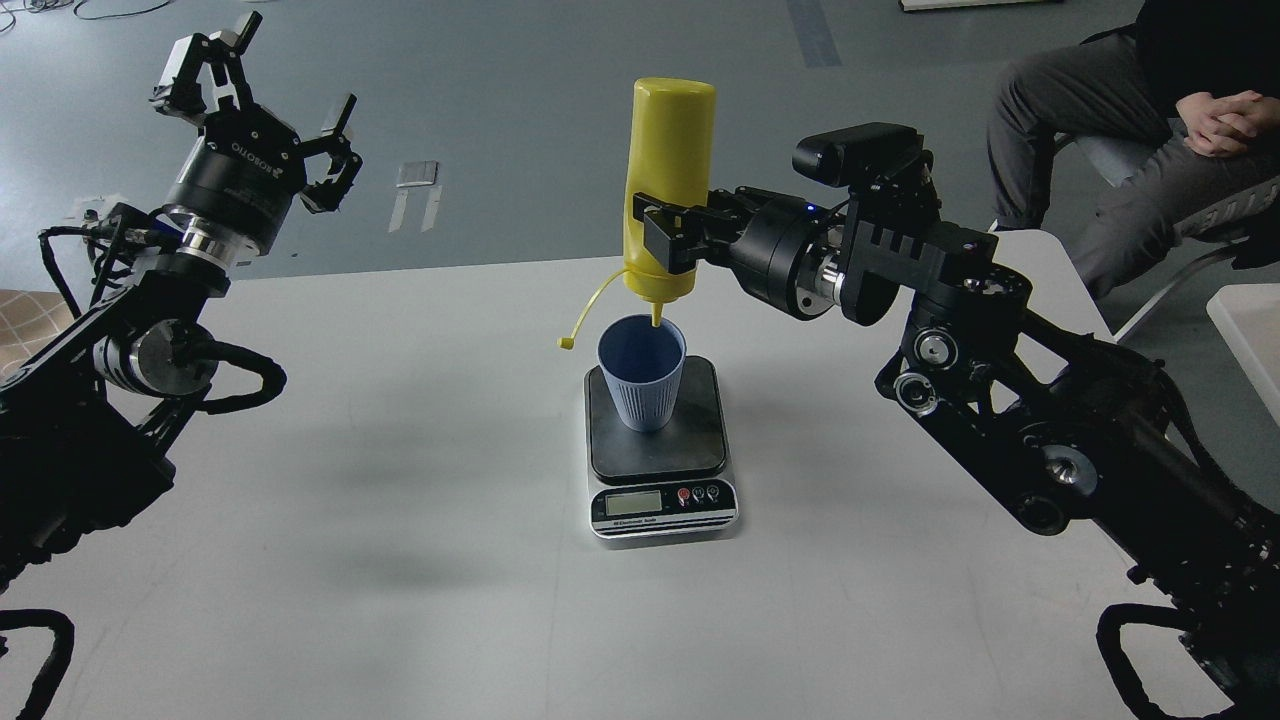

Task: Pour seasoning into cup on scale with both arms
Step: 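Hold the inverted bottle over the cup to pour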

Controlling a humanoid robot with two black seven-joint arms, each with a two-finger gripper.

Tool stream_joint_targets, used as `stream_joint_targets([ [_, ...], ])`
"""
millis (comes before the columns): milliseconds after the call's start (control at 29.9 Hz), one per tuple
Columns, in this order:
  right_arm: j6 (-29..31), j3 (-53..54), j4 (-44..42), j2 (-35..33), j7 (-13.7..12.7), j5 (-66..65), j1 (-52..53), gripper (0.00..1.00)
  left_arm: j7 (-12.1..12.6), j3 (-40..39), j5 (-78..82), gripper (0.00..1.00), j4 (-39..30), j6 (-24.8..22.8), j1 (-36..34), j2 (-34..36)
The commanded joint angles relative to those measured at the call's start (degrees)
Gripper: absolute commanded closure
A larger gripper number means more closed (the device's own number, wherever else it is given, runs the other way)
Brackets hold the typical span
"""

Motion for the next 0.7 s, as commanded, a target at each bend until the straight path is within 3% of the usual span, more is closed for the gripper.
stream_joint_targets([
  [0,0.02,0.09,0.08,0.09,-0.53,-0.47,-0.49,1.0,0.0,-0.14,-0.04,0.02,0.02,0.0,-0.01,0.08],
  [669,-1.56,1.14,0.52,2.11,-1.5,-0.21,-1.99,1.0,0.0,-0.14,-0.04,0.02,-0.07,0.09,-0.1,0.61],
])
